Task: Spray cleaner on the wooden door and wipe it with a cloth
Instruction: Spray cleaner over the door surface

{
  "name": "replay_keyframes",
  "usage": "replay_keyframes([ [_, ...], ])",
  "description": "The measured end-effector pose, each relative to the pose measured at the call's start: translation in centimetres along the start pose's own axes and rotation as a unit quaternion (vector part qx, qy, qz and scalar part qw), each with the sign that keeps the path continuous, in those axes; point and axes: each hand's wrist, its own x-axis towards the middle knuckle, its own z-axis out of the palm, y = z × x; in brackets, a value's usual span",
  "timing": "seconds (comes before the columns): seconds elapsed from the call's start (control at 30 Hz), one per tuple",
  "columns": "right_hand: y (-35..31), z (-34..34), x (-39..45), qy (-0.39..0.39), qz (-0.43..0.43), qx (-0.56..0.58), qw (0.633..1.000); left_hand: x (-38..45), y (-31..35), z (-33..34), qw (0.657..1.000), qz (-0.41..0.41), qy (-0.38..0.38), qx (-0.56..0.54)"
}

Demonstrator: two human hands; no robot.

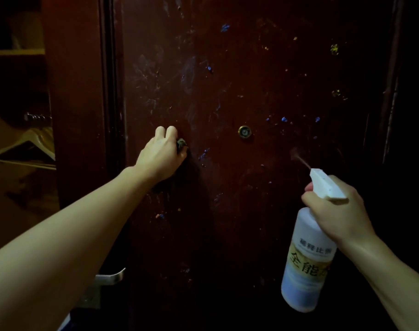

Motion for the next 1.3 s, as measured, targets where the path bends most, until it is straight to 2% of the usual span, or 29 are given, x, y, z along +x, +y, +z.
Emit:
replay_keyframes([
  [0.17, -0.5, 2.8, -1.5, -0.006, -0.022, -0.006, 1.0, -0.2, -0.1, 0.1, 1.0, -0.004, -0.007, -0.002],
  [0.27, -0.9, 4.9, -2.2, -0.046, -0.011, 0.031, 0.998, -0.2, -0.2, 0.2, 1.0, -0.006, -0.008, -0.007],
  [0.5, -2.7, 9.1, -4.8, -0.093, -0.042, 0.024, 0.995, -0.3, -0.3, 0.3, 1.0, -0.005, -0.005, -0.014],
  [0.7, -3.8, 11.6, -6.1, -0.166, -0.032, 0.057, 0.984, -0.3, -0.9, 0.1, 0.999, 0.022, -0.023, -0.028],
  [0.87, -3.8, 13.5, -7.2, -0.172, -0.059, 0.042, 0.982, -0.4, -1.6, -0.1, 0.998, 0.045, -0.038, -0.033],
  [1.1, -3.1, 14.6, -7.8, -0.216, -0.047, 0.041, 0.974, -0.5, -2.1, 0.2, 0.998, 0.05, -0.044, -0.015],
  [1.3, -2.8, 15.5, -8.7, -0.211, -0.058, 0.032, 0.975, -1.1, -2.3, 0.4, 0.998, 0.048, -0.049, -0.007],
])
